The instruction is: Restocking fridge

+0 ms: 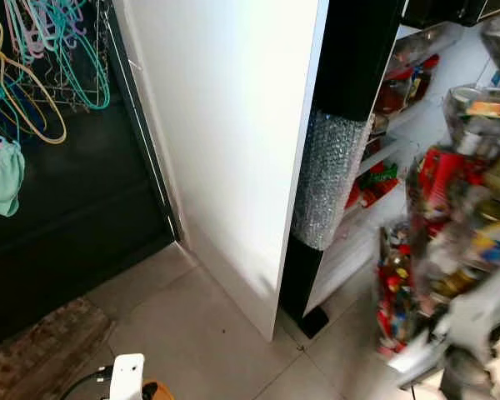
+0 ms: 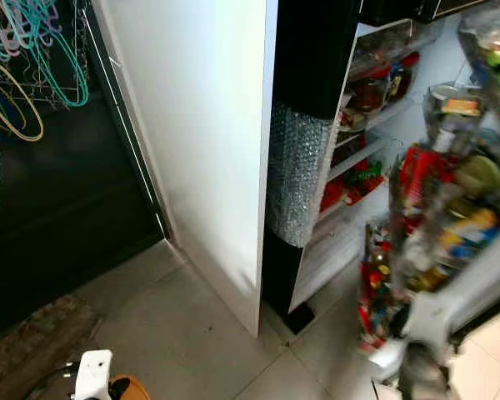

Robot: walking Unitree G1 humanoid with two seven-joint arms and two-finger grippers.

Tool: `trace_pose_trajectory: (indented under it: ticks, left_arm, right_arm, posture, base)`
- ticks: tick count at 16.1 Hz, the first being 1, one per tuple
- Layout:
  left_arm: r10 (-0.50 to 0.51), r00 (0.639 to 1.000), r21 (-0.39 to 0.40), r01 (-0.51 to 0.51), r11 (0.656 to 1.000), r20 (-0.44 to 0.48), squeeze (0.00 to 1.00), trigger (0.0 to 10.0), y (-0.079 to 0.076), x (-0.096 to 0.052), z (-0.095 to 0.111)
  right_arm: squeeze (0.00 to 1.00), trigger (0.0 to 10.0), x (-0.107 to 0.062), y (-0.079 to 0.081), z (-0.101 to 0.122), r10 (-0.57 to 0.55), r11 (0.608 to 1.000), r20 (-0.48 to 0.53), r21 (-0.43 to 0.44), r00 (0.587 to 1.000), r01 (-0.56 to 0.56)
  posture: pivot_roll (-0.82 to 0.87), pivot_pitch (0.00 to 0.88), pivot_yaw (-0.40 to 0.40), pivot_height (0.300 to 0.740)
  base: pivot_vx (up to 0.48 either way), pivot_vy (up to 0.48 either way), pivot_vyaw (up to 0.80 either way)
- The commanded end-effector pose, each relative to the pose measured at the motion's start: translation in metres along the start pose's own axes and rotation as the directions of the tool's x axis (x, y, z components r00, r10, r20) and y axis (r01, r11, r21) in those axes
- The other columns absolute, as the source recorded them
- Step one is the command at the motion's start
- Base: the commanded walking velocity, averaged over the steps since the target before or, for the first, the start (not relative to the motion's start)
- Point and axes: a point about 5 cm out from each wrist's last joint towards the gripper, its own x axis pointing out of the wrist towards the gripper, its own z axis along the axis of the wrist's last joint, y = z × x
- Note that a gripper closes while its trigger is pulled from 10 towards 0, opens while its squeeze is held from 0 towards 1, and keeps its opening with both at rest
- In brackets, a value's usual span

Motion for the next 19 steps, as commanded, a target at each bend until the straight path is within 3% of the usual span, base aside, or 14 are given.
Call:
trace_pose_trajectory:
  ticks: [1,6,7,8,12,14,17,19]
  left_arm:
    - [-0.006,0.996,0.000,0.006,1.000,-0.084,0.00,10.0,0.006,-0.006,-0.021]
    - [0.018,0.988,0.019,-0.016,1.000,-0.152,0.00,10.0,0.019,-0.015,-0.045]
    - [0.017,0.985,0.030,-0.012,0.999,-0.170,0.00,10.0,0.020,-0.018,-0.052]
    - [0.024,0.983,0.037,-0.018,0.999,-0.179,0.00,10.0,0.025,-0.021,-0.056]
    - [0.029,0.980,0.059,-0.018,0.998,-0.196,0.00,10.0,0.025,-0.022,-0.059]
    - [0.030,0.981,0.057,-0.019,0.998,-0.191,0.00,10.0,0.025,-0.021,-0.057]
    - [0.028,0.983,0.056,-0.018,0.998,-0.183,0.00,10.0,0.023,-0.019,-0.053]
    - [0.030,0.983,0.059,-0.019,0.998,-0.181,0.00,10.0,0.023,-0.018,-0.051]
  right_arm:
    - [0.00,10.0,-0.008,0.010,-0.031,0.094,0.994,-0.121,-0.046,0.988,-0.100]
    - [0.00,10.0,-0.030,0.033,-0.082,0.233,0.950,-0.333,-0.121,0.913,-0.287]
    - [0.00,10.0,-0.034,0.040,-0.086,0.289,0.907,-0.349,-0.197,0.891,-0.371]
    - [0.00,10.0,-0.036,0.049,-0.087,0.323,0.893,-0.338,-0.200,0.884,-0.403]
    - [0.00,10.0,-0.042,0.063,-0.091,0.306,0.931,-0.352,-0.081,0.885,-0.355]
    - [0.00,10.0,-0.045,0.070,-0.093,0.336,0.914,-0.363,-0.097,0.869,-0.394]
    - [0.00,10.0,-0.043,0.069,-0.091,0.333,0.914,-0.352,-0.105,0.874,-0.391]
    - [0.00,10.0,-0.040,0.068,-0.086,0.318,0.917,-0.340,-0.126,0.885,-0.378]
  posture:
    - [-0.06,0.000,-0.004,0.740]
    - [-0.04,0.000,-0.004,0.740]
    - [-0.04,0.000,-0.004,0.740]
    - [-0.04,0.000,0.000,0.740]
    - [-0.04,0.000,0.006,0.740]
    - [-0.04,0.000,0.004,0.740]
    - [-0.04,0.000,0.005,0.740]
    - [-0.04,0.000,0.005,0.740]
  base:
    - [0.000,0.000,0.00]
    - [0.000,0.000,0.00]
    - [0.000,0.000,0.00]
    - [0.000,0.000,0.00]
    - [0.000,-0.336,0.40]
    - [0.000,-0.341,0.00]
    - [0.000,-0.341,0.00]
    - [0.000,-0.339,0.80]
